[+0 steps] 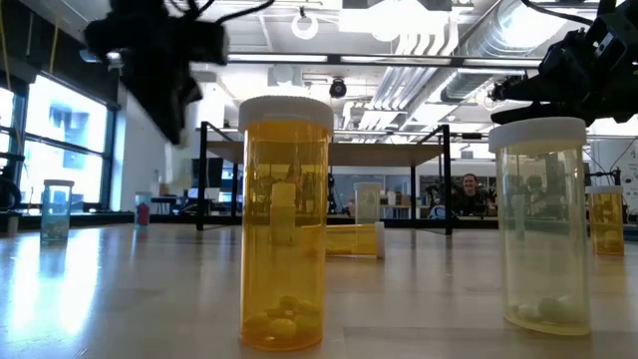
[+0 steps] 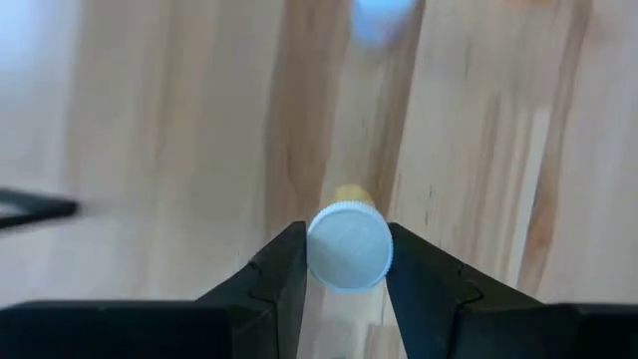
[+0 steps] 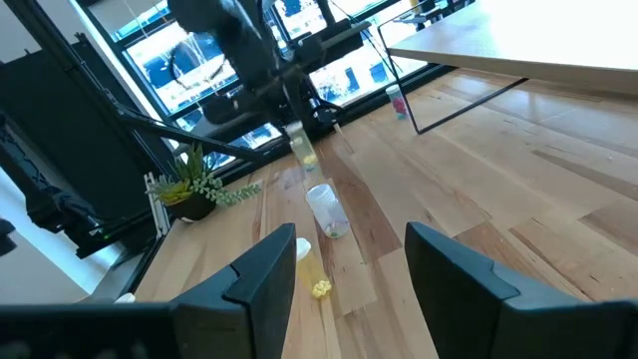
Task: Pick and place medicine bottles onto shelf by color
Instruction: Put the top left yellow pill bottle on the shelf
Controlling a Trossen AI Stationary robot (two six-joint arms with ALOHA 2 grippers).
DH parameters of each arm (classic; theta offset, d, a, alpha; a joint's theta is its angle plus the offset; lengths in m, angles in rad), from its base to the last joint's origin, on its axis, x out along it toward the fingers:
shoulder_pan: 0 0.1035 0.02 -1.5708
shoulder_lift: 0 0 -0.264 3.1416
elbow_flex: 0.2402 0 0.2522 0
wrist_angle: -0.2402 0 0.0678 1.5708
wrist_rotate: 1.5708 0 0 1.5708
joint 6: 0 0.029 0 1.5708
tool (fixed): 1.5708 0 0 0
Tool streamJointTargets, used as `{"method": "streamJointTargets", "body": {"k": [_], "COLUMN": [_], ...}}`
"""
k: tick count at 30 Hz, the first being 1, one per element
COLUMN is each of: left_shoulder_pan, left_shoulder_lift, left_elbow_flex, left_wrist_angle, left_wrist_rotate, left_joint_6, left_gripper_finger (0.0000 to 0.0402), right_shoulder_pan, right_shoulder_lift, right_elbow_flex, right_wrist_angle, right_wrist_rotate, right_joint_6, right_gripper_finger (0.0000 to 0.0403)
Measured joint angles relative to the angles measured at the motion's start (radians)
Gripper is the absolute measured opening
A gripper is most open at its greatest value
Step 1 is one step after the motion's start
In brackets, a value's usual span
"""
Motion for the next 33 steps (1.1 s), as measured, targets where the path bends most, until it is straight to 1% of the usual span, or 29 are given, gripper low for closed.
{"method": "streamJointTargets", "body": {"k": [5,10,15,18,22,27,30,33], "left_shoulder_pan": [0.098,0.229,0.374,0.464,0.579,0.715,0.768,0.798], "left_shoulder_lift": [0.000,0.000,0.000,0.000,0.012,0.073,0.142,0.220], "left_elbow_flex": [0.136,0.266,0.381,0.447,0.534,0.645,0.719,0.800], "left_wrist_angle": [-0.067,-0.103,-0.144,-0.149,-0.159,-0.202,-0.231,-0.285], "left_wrist_rotate": [0.000,-0.008,-0.070,-0.089,-0.089,-0.084,-0.080,-0.058], "left_joint_6": [0.085,0.162,0.235,0.250,0.245,0.244,0.243,0.242], "left_gripper_finger": [0.0112,0.0113,0.0113,0.0113,0.0113,0.0113,0.0113,0.0113], "right_shoulder_pan": [0.000,0.000,0.000,0.000,0.000,0.000,0.000,0.000], "right_shoulder_lift": [0.000,0.000,0.000,0.000,0.000,0.000,0.000,0.000], "right_elbow_flex": [0.000,0.000,0.000,0.000,0.000,0.000,0.000,0.000], "right_wrist_angle": [0.000,0.000,0.000,0.000,0.000,0.000,0.000,0.000], "right_wrist_rotate": [0.000,0.000,0.000,0.000,0.000,0.000,0.000,0.000], "right_joint_6": [0.000,0.000,0.000,0.000,0.000,0.000,0.000,0.000], "right_gripper_finger": [0.0181,0.0181,0.0181,0.0181,0.0181,0.0181,0.0181,0.0181]}}
